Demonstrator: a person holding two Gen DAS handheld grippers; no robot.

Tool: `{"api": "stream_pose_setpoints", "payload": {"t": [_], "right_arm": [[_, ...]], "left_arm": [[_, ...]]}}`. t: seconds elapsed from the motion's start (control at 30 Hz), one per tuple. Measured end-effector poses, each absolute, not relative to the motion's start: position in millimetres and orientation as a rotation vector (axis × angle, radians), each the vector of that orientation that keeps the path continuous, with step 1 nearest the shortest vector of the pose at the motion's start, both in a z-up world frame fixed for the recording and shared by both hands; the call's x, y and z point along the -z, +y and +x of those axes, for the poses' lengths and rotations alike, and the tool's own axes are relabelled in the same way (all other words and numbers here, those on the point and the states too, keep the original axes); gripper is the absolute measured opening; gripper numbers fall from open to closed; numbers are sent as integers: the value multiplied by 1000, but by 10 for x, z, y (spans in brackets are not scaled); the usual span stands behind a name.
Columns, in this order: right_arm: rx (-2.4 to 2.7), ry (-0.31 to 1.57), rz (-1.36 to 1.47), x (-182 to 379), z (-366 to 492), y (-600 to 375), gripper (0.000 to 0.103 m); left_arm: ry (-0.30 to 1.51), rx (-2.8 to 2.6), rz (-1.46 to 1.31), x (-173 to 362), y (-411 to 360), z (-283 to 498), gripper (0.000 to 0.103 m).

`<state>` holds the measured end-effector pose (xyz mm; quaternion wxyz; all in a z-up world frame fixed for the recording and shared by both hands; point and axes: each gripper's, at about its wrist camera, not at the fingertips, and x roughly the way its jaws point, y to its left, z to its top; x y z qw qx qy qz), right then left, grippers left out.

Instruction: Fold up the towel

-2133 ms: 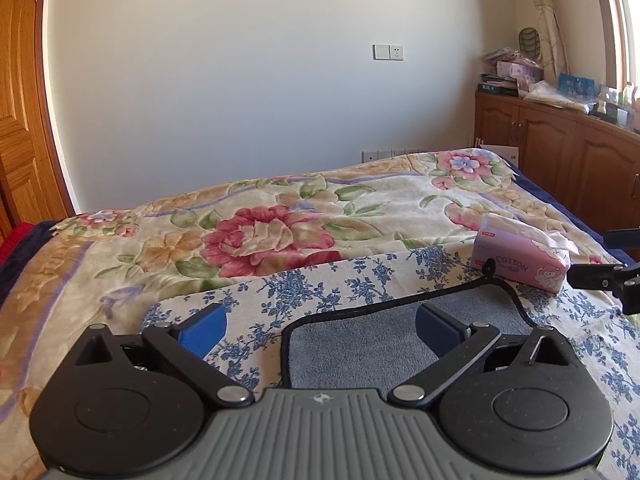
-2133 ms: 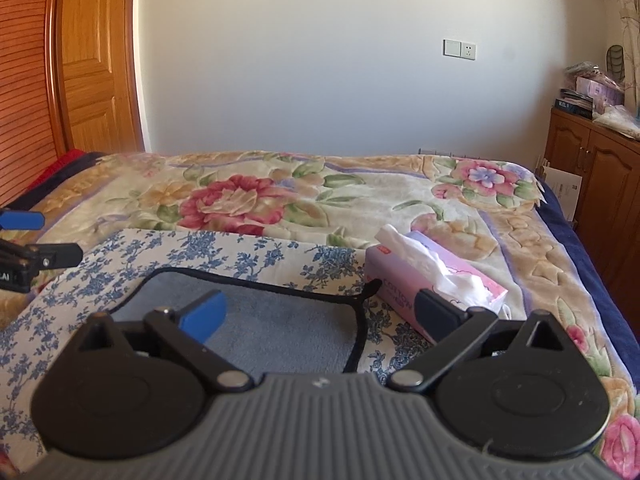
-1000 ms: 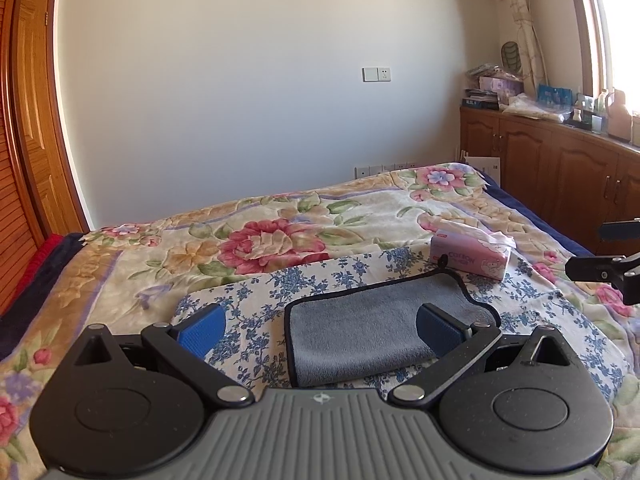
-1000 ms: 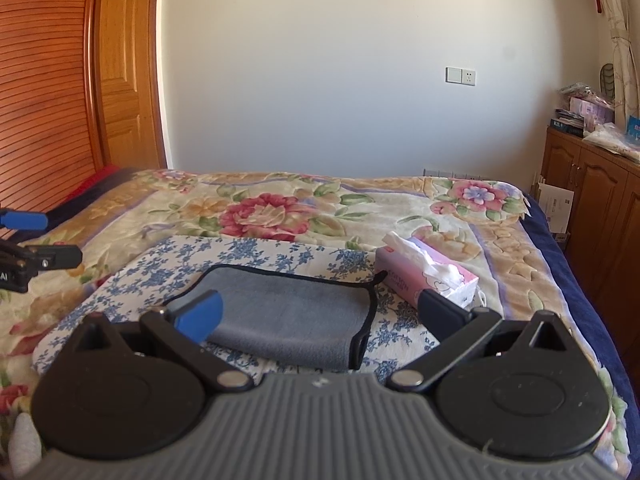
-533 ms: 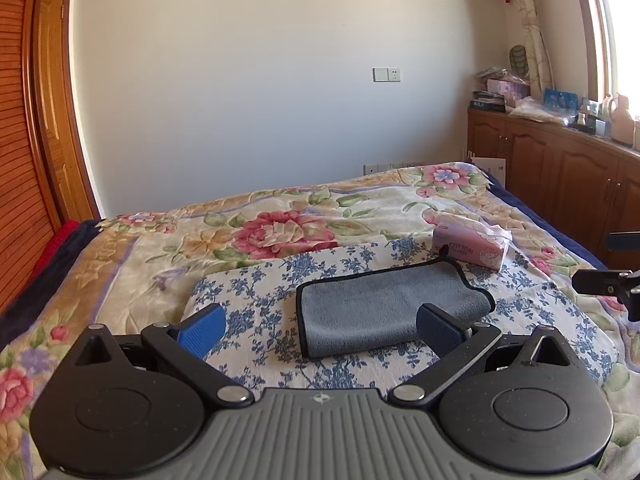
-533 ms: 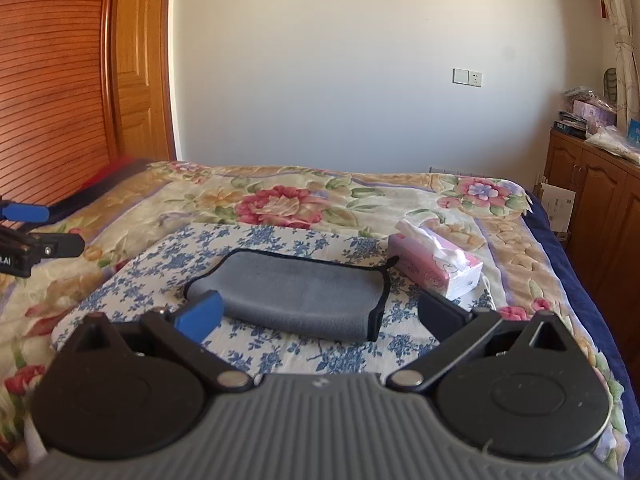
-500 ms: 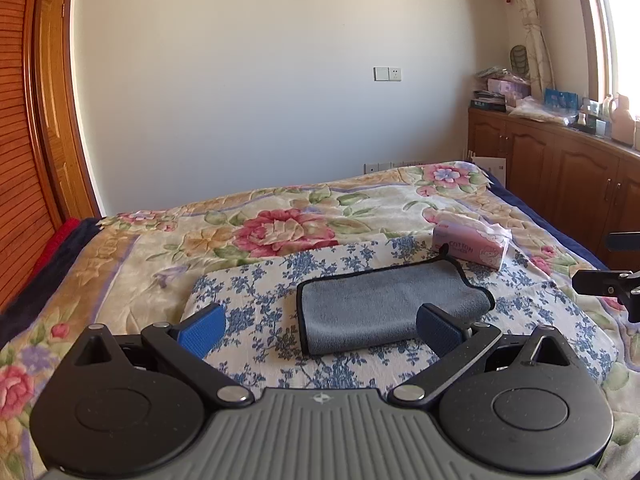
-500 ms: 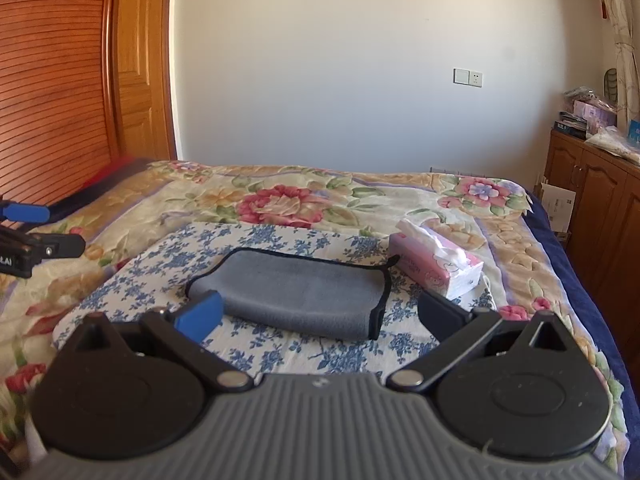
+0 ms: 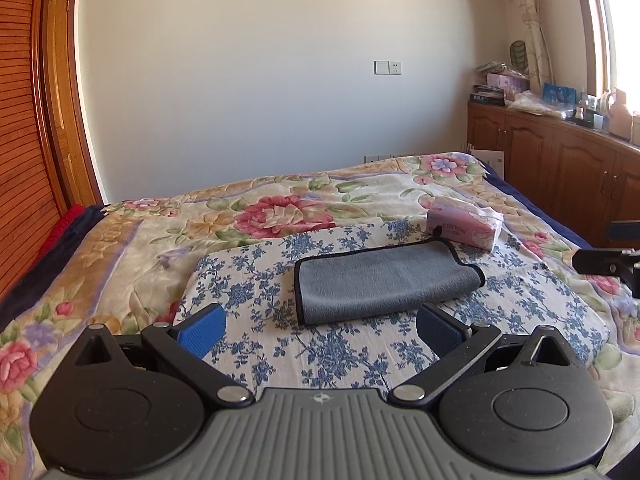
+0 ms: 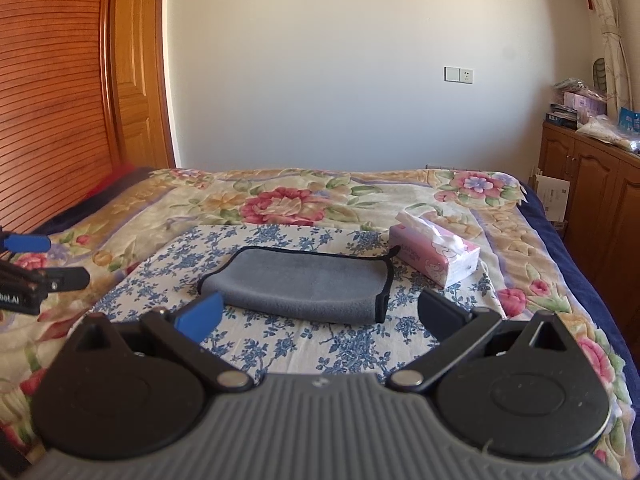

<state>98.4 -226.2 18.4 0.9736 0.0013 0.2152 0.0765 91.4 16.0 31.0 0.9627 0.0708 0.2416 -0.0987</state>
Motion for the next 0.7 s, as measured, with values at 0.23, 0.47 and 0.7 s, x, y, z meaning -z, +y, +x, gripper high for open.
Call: {"api": "stream_pose_setpoints", "payload": {"t": [0.23,0.47,0.7], "right_arm": [[-143,423,7,-185,887,-2271,103],[-134,424,16,-126,778,-2276,103],[-125,435,32,-33,688,-2290,103]], "left_arm": [[491,199,129,-270,158,783,103],[500,183,130,-205,175,675,103],[499,162,131,-139,175,564,103]]}}
